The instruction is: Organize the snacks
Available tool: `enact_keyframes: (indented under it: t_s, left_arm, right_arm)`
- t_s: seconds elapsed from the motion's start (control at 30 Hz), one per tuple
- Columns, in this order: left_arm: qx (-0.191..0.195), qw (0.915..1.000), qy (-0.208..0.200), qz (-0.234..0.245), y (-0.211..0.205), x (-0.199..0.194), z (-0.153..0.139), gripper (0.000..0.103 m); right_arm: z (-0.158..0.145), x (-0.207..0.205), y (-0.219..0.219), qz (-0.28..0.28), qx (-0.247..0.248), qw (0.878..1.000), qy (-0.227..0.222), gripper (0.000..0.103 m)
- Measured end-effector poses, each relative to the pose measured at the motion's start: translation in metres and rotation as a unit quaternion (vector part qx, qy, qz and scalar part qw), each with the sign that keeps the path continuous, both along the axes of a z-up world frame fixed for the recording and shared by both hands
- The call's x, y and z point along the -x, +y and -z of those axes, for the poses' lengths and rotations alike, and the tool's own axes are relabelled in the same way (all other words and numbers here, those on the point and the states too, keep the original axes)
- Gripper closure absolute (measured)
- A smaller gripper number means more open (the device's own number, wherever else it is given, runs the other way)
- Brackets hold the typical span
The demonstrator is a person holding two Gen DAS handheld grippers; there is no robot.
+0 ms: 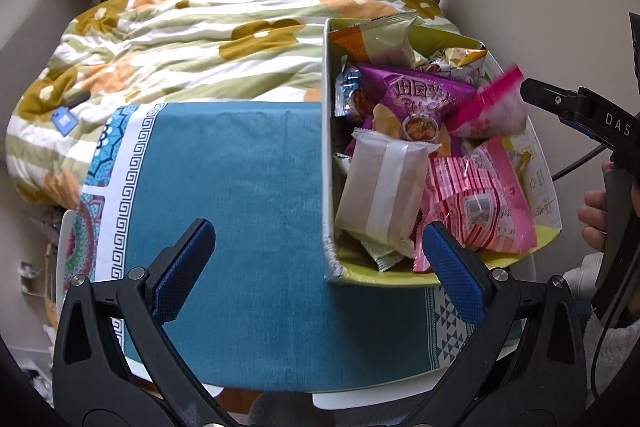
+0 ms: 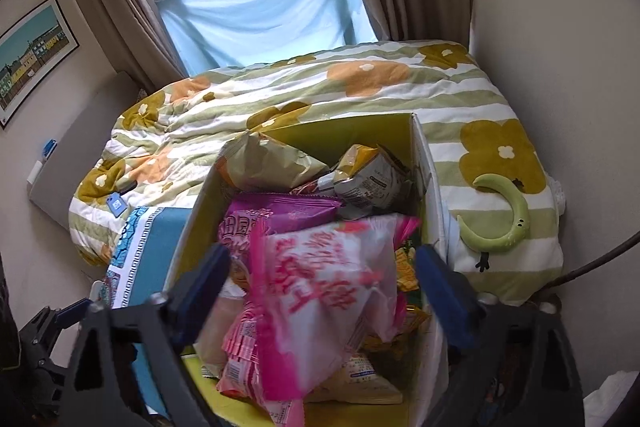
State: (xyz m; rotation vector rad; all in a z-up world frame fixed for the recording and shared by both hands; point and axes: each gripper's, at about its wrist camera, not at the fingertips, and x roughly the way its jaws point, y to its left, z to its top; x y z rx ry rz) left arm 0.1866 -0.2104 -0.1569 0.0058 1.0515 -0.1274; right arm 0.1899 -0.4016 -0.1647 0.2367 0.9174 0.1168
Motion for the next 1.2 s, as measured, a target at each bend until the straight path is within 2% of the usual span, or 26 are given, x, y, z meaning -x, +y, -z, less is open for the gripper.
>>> enact_keyframes:
  t_s: [0.2, 0.37, 0.57, 0.7, 0.87, 1.07, 1.2]
  left_arm:
    - [0.005, 0.9997, -0.021, 0.008, 0.018, 0.026, -0.012, 0.001]
    - [0.013, 0.9988, -0.043, 0.02, 0.036, 0.047, -0.033, 0.001]
    - [0.018, 0.995, -0.095, 0.024, 0.067, 0.083, -0.075, 0.001]
    - [0.016, 0.9903, -0.137, 0.022, 0.087, 0.111, -0.106, 0.001]
    - [0.013, 0.9801, -0.198, 0.011, 0.111, 0.15, -0.14, 0.001]
    - [-0.014, 0.9718, -0.235, 0.007, 0.126, 0.188, -0.152, 0.001]
    - [-0.011, 0.9699, -0.243, 0.002, 0.134, 0.202, -0.152, 0.001]
  right_arm:
    - [-0.004, 0.024, 0.001, 0.032, 0.01, 0.999, 0.015, 0.0]
    - [-0.031, 0.058, 0.017, 0.048, 0.027, 0.998, -0.008, 0.0]
    - [-0.065, 0.101, 0.047, 0.055, 0.047, 0.997, -0.036, 0.0]
    - [-0.092, 0.136, 0.072, 0.058, 0.058, 0.994, -0.066, 0.0]
    - [-0.118, 0.184, 0.103, 0.058, 0.079, 0.99, -0.105, 0.0]
    - [-0.131, 0.225, 0.132, 0.061, 0.097, 0.985, -0.13, 0.0]
    - [-0.13, 0.239, 0.142, 0.067, 0.097, 0.984, -0.134, 0.0]
